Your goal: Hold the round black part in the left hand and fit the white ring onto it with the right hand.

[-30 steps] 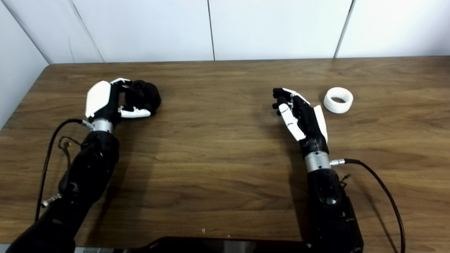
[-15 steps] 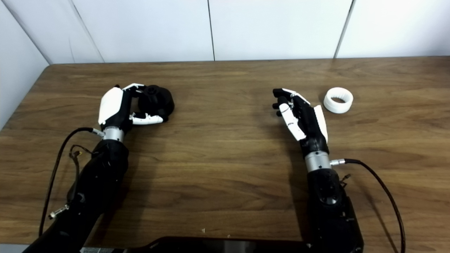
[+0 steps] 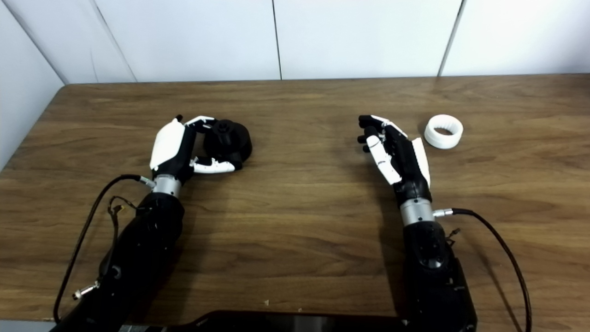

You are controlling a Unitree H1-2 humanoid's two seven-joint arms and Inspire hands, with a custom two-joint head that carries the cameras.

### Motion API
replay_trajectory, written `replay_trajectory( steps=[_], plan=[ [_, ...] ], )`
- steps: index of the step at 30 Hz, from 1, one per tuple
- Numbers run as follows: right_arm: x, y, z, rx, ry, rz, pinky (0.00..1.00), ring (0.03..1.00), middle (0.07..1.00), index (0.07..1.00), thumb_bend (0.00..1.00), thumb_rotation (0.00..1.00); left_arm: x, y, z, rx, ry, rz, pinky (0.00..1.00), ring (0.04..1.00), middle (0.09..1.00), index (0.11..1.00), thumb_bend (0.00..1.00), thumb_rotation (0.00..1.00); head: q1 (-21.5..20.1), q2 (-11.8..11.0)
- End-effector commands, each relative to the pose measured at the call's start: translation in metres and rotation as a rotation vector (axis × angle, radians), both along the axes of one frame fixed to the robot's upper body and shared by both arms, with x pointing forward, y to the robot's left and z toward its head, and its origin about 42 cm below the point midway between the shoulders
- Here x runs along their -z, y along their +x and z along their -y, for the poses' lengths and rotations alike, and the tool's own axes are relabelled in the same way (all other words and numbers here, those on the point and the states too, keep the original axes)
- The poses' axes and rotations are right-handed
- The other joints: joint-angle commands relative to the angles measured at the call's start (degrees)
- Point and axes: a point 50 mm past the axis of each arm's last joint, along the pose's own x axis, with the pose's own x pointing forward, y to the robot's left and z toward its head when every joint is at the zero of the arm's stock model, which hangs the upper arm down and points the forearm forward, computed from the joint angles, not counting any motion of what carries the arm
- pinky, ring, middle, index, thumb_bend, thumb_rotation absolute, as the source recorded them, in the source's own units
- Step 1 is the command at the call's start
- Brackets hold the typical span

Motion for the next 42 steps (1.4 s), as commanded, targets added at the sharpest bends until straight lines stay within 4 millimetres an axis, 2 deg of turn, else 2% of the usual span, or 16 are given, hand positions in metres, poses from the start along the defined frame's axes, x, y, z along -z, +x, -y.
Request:
replay_trajectory(
  steps=[1,13,25,36,42],
  plan=[
    [-0.020,0.009,0.003,-0.006,-0.012,0.097,0.63,0.678,0.761,0.746,0.45,0.81,0.001,-0.006,0.008,0.040,0.022,-0.015,1.00,0.778,0.666,0.664,0.99,0.28,0.0,0.0],
    [-0.022,0.011,0.004,0.002,-0.003,0.100,0.64,0.685,0.761,0.748,0.45,0.81,-0.008,-0.024,0.039,0.170,0.018,0.017,1.00,0.746,0.628,0.653,1.00,0.31,-0.5,0.0],
    [-0.023,0.012,0.007,0.013,0.007,0.103,0.65,0.688,0.774,0.744,0.46,0.80,0.001,-0.047,0.067,0.317,-0.021,-0.001,1.00,0.727,0.608,0.644,1.00,0.32,-1.6,0.1],
    [-0.026,0.011,0.008,0.020,0.010,0.109,0.65,0.691,0.773,0.753,0.47,0.80,0.012,-0.064,0.081,0.410,-0.071,-0.013,1.00,0.728,0.603,0.630,1.00,0.29,-2.8,0.1],
    [-0.027,0.011,0.008,0.020,0.008,0.113,0.65,0.693,0.778,0.754,0.46,0.79,0.015,-0.072,0.090,0.458,-0.060,-0.026,1.00,0.723,0.608,0.635,1.00,0.35,-3.0,0.2]
  ],
)
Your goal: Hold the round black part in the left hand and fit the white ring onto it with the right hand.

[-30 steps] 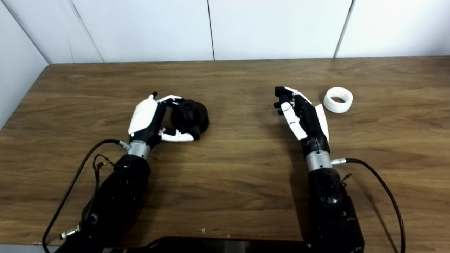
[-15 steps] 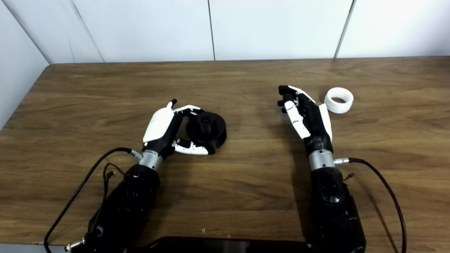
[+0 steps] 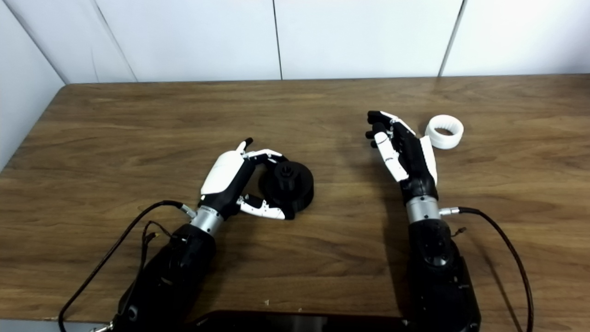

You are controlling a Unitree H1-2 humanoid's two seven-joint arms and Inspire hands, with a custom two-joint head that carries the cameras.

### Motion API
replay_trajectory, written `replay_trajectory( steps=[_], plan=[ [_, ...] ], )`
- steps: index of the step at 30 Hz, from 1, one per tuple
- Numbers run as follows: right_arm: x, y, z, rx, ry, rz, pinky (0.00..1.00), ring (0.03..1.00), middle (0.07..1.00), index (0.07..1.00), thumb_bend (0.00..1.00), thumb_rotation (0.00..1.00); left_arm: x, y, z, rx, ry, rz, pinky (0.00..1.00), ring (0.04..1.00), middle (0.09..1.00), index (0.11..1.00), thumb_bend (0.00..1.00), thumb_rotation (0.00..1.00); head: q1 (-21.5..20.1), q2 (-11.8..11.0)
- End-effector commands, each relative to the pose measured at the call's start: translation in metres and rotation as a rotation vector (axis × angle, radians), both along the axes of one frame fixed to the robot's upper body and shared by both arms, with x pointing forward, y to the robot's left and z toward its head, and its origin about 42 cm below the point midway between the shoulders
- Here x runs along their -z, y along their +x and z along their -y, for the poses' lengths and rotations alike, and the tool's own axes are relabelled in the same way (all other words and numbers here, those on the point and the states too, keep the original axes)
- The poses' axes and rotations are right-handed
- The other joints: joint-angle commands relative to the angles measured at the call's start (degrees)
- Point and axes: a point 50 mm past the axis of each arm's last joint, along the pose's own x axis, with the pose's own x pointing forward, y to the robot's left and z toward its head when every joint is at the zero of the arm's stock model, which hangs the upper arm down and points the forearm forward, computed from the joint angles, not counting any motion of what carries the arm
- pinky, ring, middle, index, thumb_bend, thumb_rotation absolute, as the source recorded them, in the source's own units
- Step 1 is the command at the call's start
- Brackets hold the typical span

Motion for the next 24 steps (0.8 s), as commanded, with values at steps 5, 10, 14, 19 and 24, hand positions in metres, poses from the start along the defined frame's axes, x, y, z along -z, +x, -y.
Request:
replay_trajectory(
  steps=[5,10,14,19,24],
  plan=[
    [-0.025,0.008,-0.001,-0.010,0.006,0.106,0.65,0.692,0.777,0.753,0.46,0.79,0.010,-0.019,0.019,0.100,0.015,-0.046,1.00,0.726,0.611,0.637,1.00,0.37,-0.4,0.0],
    [-0.022,0.007,-0.004,-0.009,0.005,0.104,0.64,0.688,0.771,0.751,0.46,0.79,0.009,-0.024,0.023,0.120,0.012,-0.052,1.00,0.728,0.620,0.637,1.00,0.33,-2.8,-0.1],
    [-0.021,0.006,-0.008,-0.009,0.002,0.105,0.64,0.689,0.765,0.748,0.46,0.80,0.008,-0.024,0.019,0.121,0.010,-0.044,1.00,0.727,0.614,0.635,1.00,0.31,-6.0,-0.4],
    [-0.020,0.005,-0.016,-0.006,-0.003,0.103,0.64,0.684,0.758,0.744,0.45,0.81,0.006,-0.022,0.011,0.125,0.018,-0.040,1.00,0.711,0.615,0.639,1.00,0.32,-9.0,-0.9],
    [-0.021,0.005,-0.021,0.001,-0.015,0.100,0.61,0.686,0.766,0.736,0.44,0.80,0.004,-0.022,0.007,0.131,0.013,-0.048,1.00,0.730,0.616,0.639,1.00,0.31,-9.5,-1.3]
  ],
)
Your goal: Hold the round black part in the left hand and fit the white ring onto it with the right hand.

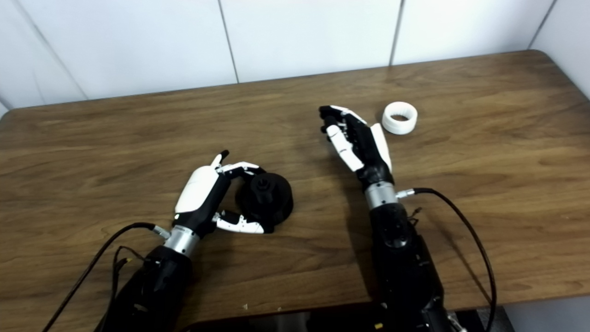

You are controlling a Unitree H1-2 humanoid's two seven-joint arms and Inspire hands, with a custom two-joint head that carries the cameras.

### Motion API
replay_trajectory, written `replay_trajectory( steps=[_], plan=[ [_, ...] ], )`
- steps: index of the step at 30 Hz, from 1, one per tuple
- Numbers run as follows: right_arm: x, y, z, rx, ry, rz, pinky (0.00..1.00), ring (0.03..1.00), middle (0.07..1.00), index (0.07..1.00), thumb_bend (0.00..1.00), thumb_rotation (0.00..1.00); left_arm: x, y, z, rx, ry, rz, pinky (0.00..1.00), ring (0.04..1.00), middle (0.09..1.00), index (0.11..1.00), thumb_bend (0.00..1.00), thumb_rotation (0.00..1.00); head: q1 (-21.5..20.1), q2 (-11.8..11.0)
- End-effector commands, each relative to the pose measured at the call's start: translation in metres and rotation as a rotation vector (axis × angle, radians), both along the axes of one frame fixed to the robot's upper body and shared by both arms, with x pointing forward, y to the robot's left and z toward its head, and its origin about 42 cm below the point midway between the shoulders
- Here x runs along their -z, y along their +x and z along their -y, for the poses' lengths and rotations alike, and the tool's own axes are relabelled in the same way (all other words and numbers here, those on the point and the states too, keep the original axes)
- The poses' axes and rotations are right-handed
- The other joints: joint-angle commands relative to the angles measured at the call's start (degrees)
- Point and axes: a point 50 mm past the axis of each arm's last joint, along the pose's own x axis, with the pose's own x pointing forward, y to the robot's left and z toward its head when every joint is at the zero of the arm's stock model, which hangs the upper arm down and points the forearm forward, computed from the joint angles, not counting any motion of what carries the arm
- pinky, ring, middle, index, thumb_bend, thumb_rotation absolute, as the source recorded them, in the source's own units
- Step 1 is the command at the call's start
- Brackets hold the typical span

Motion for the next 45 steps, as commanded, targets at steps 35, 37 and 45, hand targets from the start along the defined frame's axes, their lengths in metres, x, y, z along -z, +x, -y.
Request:
replay_trajectory(
  steps=[35,37,45],
  plan=[
    [-0.105,0.056,0.089,0.192,-0.608,0.294,0.62,0.751,0.765,0.726,0.57,0.40,0.003,-0.003,-0.006,0.059,0.023,-0.025,1.00,0.728,0.617,0.646,0.99,0.27,-6.9,-1.7],
    [-0.110,0.058,0.094,0.206,-0.640,0.300,0.62,0.755,0.770,0.731,0.57,0.40,0.003,-0.002,-0.006,0.056,0.022,-0.025,1.00,0.729,0.618,0.646,0.99,0.27,-6.9,-1.7],
    [-0.129,0.064,0.117,0.250,-0.735,0.272,0.68,0.811,0.814,0.772,0.59,0.50,0.005,-0.002,-0.008,0.051,0.028,-0.025,1.00,0.732,0.619,0.647,1.00,0.29,-6.6,-1.7]
  ],
)
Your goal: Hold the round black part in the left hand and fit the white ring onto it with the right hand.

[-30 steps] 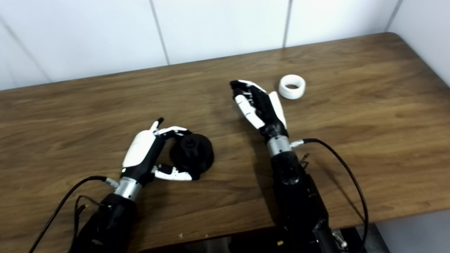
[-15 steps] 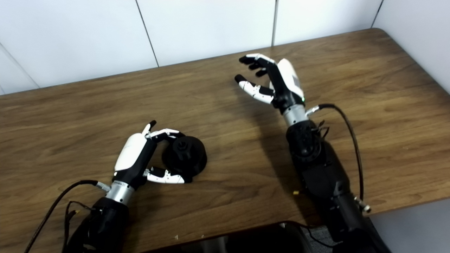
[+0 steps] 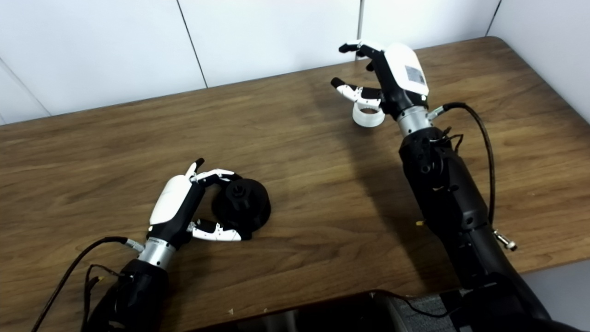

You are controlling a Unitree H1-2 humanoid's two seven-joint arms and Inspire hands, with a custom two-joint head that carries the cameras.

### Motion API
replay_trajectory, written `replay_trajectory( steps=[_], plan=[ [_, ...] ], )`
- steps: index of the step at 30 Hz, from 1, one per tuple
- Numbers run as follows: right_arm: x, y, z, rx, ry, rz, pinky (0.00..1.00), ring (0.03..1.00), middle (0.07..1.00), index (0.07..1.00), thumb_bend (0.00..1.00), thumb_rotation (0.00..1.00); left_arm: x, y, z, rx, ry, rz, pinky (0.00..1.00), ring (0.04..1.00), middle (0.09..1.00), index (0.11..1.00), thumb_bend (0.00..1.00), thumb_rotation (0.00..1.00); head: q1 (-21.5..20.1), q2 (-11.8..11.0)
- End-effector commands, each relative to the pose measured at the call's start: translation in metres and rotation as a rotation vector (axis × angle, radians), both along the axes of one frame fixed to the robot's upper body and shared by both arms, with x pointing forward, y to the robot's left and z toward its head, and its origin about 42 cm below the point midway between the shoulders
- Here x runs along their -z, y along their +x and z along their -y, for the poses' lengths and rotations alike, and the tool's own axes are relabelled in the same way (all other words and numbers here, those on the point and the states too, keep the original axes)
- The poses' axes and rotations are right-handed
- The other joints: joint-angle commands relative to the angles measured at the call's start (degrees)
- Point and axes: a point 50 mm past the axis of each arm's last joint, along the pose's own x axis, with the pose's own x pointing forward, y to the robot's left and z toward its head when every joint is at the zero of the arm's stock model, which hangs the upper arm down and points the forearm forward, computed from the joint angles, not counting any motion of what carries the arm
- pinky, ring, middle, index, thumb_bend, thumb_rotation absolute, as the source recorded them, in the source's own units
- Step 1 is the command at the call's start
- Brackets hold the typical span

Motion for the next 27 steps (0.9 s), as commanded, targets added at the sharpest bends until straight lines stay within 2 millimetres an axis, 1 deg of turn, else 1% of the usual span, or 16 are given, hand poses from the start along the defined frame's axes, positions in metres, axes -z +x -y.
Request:
replay_trajectory(
  steps=[1,4,6,7,9,10,12,13,15,18,19,21,23,27],
  plan=[
    [-0.039,0.011,0.013,0.021,-0.055,0.084,0.69,0.820,0.818,0.778,0.59,0.52,0.006,-0.002,-0.001,0.023,0.032,-0.023,1.00,0.732,0.617,0.647,1.00,0.29,0.0,0.1],
    [-0.043,0.014,0.025,0.038,-0.109,0.035,0.76,0.877,0.861,0.824,0.61,0.57,0.006,-0.003,-0.002,0.022,0.033,-0.021,1.00,0.732,0.616,0.646,1.00,0.29,0.0,0.1],
    [-0.046,0.014,0.035,0.062,-0.143,-0.012,0.82,0.926,0.903,0.862,0.67,0.64,0.005,-0.002,-0.002,0.021,0.032,-0.021,1.00,0.734,0.620,0.650,0.99,0.29,0.0,0.0],
    [-0.046,0.015,0.040,0.077,-0.158,-0.035,0.83,0.943,0.917,0.873,0.69,0.66,0.005,-0.002,-0.002,0.021,0.032,-0.021,1.00,0.734,0.622,0.652,0.99,0.29,0.0,0.0],
    [-0.046,0.015,0.049,0.098,-0.188,-0.069,0.90,0.980,0.943,0.896,0.73,0.70,0.005,-0.002,-0.002,0.020,0.030,-0.020,1.00,0.735,0.625,0.654,1.00,0.29,0.1,0.0],
    [-0.046,0.014,0.051,0.102,-0.195,-0.077,0.92,0.992,0.953,0.904,0.74,0.71,0.005,-0.001,-0.002,0.020,0.029,-0.020,1.00,0.735,0.625,0.654,1.00,0.30,0.1,0.0],
    [-0.046,0.014,0.060,0.108,-0.223,-0.113,0.96,0.999,0.980,0.927,0.78,0.76,0.005,-0.001,-0.002,0.019,0.028,-0.018,1.00,0.736,0.620,0.653,0.99,0.29,0.2,0.1],
    [-0.046,0.014,0.063,0.111,-0.231,-0.125,0.97,1.000,0.987,0.933,0.79,0.77,0.005,-0.001,-0.002,0.019,0.027,-0.018,1.00,0.736,0.618,0.653,0.99,0.29,0.2,0.1],
    [-0.045,0.014,0.071,0.117,-0.265,-0.170,0.99,1.000,0.997,0.955,0.85,0.83,0.004,-0.001,-0.002,0.017,0.030,-0.020,1.00,0.738,0.621,0.654,0.99,0.29,0.3,0.1],
    [-0.044,0.013,0.081,0.117,-0.298,-0.230,1.00,1.000,1.000,0.973,0.89,0.87,0.003,-0.001,-0.003,0.016,0.028,-0.017,1.00,0.735,0.620,0.653,0.99,0.28,0.3,0.1],
    [-0.044,0.012,0.084,0.115,-0.306,-0.248,1.00,1.000,1.000,0.989,0.92,0.90,0.003,-0.001,-0.003,0.015,0.028,-0.015,1.00,0.728,0.620,0.653,0.99,0.28,0.3,0.2],
    [-0.042,0.011,0.090,0.115,-0.313,-0.294,1.00,1.000,1.000,0.998,0.97,0.92,0.003,-0.001,-0.003,0.012,0.024,-0.011,1.00,0.724,0.619,0.651,1.00,0.27,0.3,0.2],
    [-0.040,0.010,0.093,0.112,-0.304,-0.327,1.00,1.000,1.000,1.000,0.99,0.93,0.002,-0.001,-0.004,0.009,0.022,-0.008,1.00,0.720,0.618,0.650,1.00,0.28,0.5,0.4],
    [-0.035,0.008,0.096,0.093,-0.295,-0.388,1.00,1.000,1.000,1.000,1.00,0.89,0.002,-0.001,-0.004,0.009,0.022,-0.011,1.00,0.722,0.620,0.653,1.00,0.28,0.7,0.5]
  ],
)
